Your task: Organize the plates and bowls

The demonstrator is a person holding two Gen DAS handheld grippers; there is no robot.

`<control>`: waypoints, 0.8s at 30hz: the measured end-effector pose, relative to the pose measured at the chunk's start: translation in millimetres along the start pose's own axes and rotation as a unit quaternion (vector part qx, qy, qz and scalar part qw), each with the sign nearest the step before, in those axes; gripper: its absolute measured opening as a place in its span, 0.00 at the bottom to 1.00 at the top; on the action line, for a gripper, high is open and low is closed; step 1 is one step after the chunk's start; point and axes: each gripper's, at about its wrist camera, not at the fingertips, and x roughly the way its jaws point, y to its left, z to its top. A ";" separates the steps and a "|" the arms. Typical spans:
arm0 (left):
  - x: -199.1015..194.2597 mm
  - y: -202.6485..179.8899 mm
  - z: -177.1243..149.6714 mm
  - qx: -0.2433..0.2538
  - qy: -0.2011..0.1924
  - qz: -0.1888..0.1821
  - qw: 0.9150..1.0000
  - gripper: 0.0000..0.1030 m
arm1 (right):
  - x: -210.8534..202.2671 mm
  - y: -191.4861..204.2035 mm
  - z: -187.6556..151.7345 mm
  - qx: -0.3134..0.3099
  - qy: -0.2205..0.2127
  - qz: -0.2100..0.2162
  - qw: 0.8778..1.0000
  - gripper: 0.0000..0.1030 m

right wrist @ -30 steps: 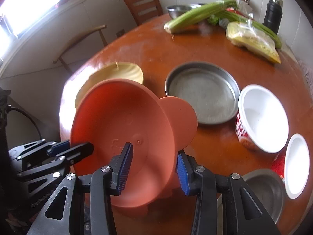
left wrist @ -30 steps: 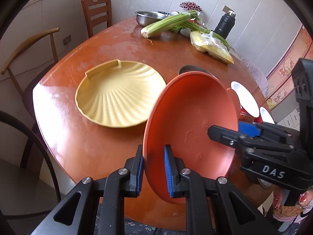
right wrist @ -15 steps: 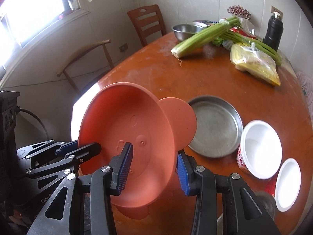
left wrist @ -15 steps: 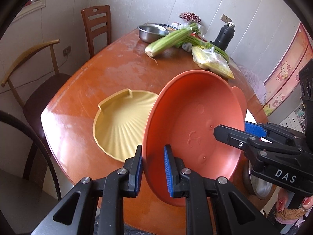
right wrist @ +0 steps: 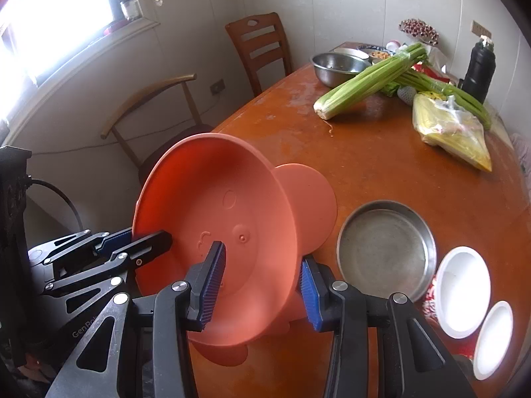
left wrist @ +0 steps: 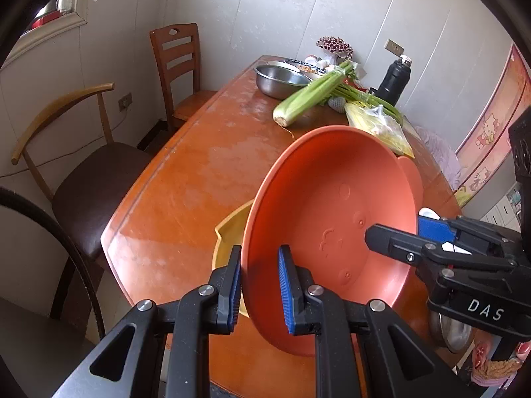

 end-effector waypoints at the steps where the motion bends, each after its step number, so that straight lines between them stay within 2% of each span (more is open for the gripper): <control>1: 0.8 1.0 1.3 0.001 0.000 0.000 1.000 0.19 | 2.6 0.7 2.1 0.001 0.002 0.001 1.000 0.44; 24: 56.3 23.6 -4.7 -0.009 0.049 0.010 0.999 0.19 | 76.2 -6.7 -1.0 0.014 0.072 -0.012 0.997 0.44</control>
